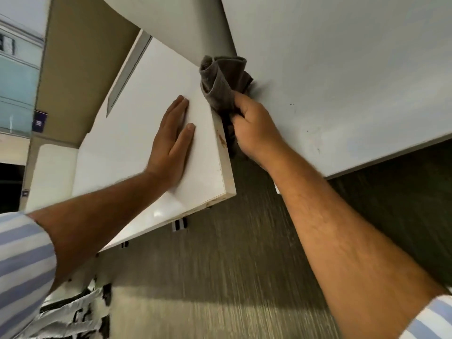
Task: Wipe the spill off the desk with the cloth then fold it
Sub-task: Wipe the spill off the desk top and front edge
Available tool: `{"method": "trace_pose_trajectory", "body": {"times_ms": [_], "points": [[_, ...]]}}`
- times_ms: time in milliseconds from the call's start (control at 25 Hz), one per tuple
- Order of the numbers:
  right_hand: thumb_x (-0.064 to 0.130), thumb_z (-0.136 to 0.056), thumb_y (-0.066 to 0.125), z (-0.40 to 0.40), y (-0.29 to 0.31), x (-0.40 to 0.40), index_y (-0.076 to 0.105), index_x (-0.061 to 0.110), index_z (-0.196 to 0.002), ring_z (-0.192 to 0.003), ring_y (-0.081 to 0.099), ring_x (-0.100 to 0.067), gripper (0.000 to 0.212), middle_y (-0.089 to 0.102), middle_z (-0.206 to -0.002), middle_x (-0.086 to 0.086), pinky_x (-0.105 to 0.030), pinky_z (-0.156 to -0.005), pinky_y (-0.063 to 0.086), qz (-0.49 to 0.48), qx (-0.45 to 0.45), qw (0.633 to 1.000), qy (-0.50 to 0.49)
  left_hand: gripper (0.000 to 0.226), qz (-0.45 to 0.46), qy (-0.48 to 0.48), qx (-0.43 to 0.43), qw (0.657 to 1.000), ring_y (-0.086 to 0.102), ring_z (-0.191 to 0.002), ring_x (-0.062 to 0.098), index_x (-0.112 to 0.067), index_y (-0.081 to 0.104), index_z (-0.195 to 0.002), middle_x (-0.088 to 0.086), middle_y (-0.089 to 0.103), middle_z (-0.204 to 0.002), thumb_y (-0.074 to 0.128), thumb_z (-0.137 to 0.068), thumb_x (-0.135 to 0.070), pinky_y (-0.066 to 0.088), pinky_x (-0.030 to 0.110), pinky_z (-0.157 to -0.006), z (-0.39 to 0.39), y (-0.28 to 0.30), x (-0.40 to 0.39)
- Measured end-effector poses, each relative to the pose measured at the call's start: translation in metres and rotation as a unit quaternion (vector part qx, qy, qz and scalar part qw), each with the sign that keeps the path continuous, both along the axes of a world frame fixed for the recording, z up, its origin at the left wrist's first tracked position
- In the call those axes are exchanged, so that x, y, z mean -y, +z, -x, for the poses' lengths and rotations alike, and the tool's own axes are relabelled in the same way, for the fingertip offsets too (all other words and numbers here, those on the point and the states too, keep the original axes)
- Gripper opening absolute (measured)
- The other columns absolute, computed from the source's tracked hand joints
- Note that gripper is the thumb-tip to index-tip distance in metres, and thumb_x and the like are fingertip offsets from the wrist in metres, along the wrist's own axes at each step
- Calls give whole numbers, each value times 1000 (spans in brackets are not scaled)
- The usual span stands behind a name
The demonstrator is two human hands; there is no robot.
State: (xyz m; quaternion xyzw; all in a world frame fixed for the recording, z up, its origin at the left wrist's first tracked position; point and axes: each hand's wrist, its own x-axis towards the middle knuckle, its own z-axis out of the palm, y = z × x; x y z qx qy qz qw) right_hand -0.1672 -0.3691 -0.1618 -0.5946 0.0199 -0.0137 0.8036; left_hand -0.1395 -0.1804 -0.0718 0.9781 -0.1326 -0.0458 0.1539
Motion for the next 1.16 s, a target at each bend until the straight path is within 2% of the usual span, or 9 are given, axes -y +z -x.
{"method": "trace_pose_trajectory", "body": {"times_ms": [120,200,400,560,720,800,880,1000,1160], "points": [[-1,-105,42,14,2,-3,67,16,-142,-127,65,-24,48,74,-132,-7,-8,-107,42,66,40,995,-61,61,8,4,-3,1000,39,-155,10,-43,27,-165,-19,28,-174,42,-108,-57,37,54,-127,-2,-1,-2],[-1,-104,44,32,5,-1,71,15,-136,-118,68,-22,44,77,-123,-7,1,-95,38,92,61,991,-73,61,8,-3,-2,1000,40,-155,13,-41,27,-165,-15,30,-174,41,-108,-56,37,55,-126,-3,-3,-3],[-2,-104,50,94,15,-1,67,16,-143,-122,68,-16,46,76,-130,-4,-16,-108,50,107,61,990,-65,64,-5,-22,22,999,27,-159,2,-35,30,-167,-14,26,-176,37,-108,-59,23,27,-129,-7,-3,-9],[-9,-100,57,140,9,-2,61,14,-150,-137,62,-15,55,70,-144,-2,-34,-116,50,103,68,991,-45,65,3,-23,2,1000,24,-158,-3,-35,28,-167,-18,22,-176,38,-108,-60,22,34,-132,-6,-5,-6],[-5,-101,50,181,-10,-3,61,13,-150,-136,63,-11,52,69,-144,-1,-32,-110,56,5,92,996,-10,66,-5,-18,10,1000,25,-144,-24,-39,28,-167,-20,24,-175,38,-107,-63,22,10,-117,-2,-2,-2],[-2,-101,50,199,-25,0,67,18,-144,-127,69,-9,50,74,-135,7,-23,-101,57,-79,60,995,12,67,1,-13,5,1000,31,-146,-18,-41,27,-166,-23,24,-174,39,-106,-67,26,13,-117,0,-2,-2],[-7,-104,50,213,-34,-2,74,25,-134,-124,71,-10,50,78,-127,10,-23,-101,57,-162,4,987,2,67,11,-7,2,1000,35,-153,-4,-42,26,-166,-23,25,-174,41,-106,-67,32,27,-125,0,-1,-3],[-1,-106,52,208,-32,-8,80,34,-118,-118,74,-15,46,81,-118,3,-31,-99,61,-254,-71,963,-60,64,9,-11,5,1000,34,-157,5,-41,26,-167,-21,25,-174,41,-108,-62,35,47,-129,-2,-4,-6],[18,-101,59,166,-11,3,80,34,-112,-123,72,-21,28,80,-121,-2,-40,-102,60,-367,-93,919,-112,65,-12,-26,9,1000,29,-160,9,-39,23,-168,-17,22,-176,37,-109,-63,31,50,-131,-5,-5,-9]]}}
